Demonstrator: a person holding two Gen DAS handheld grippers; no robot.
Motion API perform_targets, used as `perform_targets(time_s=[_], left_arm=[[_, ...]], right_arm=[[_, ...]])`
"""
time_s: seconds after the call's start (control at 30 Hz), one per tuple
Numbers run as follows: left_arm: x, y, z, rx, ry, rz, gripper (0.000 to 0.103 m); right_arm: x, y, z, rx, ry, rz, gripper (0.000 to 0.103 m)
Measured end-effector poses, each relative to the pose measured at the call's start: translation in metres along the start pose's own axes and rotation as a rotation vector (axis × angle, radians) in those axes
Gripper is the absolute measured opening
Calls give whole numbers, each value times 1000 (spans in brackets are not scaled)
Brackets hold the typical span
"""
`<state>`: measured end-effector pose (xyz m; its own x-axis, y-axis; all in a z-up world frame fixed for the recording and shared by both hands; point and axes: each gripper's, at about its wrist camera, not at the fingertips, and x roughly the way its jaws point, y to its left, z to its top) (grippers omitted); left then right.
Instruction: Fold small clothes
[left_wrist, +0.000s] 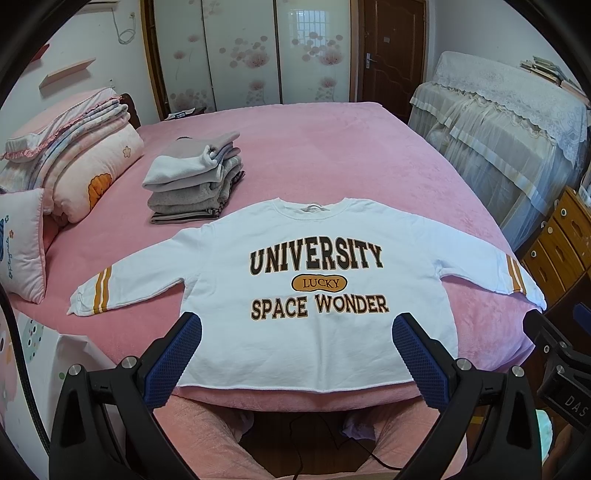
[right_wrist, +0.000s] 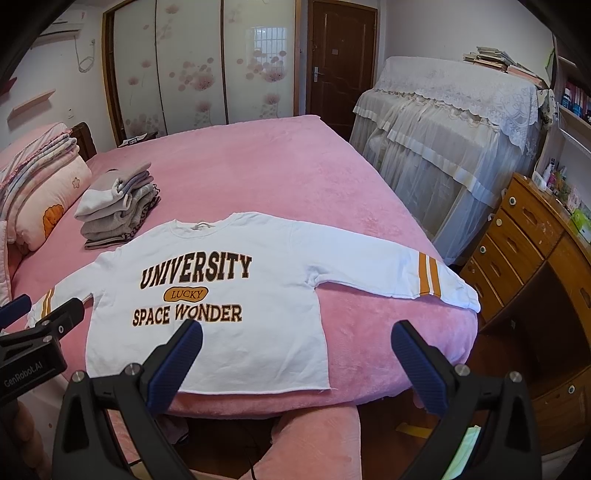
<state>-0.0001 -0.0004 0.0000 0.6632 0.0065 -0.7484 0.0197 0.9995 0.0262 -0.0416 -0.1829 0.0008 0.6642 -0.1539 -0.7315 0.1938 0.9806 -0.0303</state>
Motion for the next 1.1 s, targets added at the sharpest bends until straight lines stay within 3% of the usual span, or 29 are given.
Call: perform_targets(time_s=[1.1], left_arm=[[5,2,-7,1,9,-1,103]], right_arm=[[8,4,-8,4,12,0,103]])
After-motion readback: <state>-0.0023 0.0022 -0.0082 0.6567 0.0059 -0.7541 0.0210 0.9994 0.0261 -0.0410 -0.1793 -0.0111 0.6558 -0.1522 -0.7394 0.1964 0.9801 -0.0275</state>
